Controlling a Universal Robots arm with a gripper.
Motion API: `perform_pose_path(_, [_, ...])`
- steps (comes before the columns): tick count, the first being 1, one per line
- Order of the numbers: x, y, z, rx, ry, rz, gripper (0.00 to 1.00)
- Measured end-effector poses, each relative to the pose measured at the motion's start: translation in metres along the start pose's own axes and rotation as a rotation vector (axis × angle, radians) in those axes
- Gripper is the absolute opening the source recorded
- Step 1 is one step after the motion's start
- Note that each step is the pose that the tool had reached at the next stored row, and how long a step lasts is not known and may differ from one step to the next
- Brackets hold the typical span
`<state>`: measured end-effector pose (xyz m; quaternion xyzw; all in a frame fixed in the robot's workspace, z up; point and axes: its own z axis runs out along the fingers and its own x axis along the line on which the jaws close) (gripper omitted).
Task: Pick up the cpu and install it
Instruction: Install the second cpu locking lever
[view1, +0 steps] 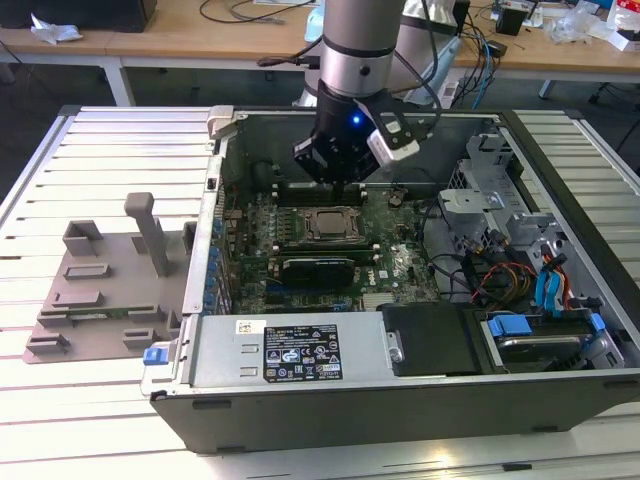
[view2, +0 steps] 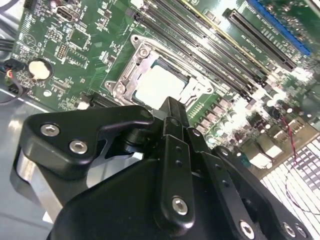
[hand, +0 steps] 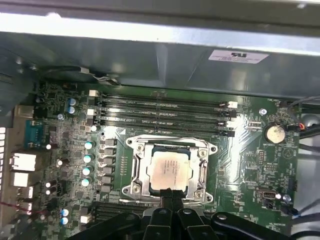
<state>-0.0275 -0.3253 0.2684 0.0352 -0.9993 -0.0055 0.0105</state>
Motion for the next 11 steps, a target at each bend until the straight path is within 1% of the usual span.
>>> perform_pose_path(1, [0.0001,0.0000,-0.0051,0.0009,0.0002,0.000,0.11])
perform_pose_path(3, [0.0002,0.0001,-0.0122,0.0019,0.0003,0.000,0.11])
perform_pose_path(4, [0.0003,0.0001,-0.0134,0.0018,0.0002,0.000,0.11])
perform_pose_path(11, [0.0003,0.0001,-0.0138,0.0018,0.0003,0.000,0.11])
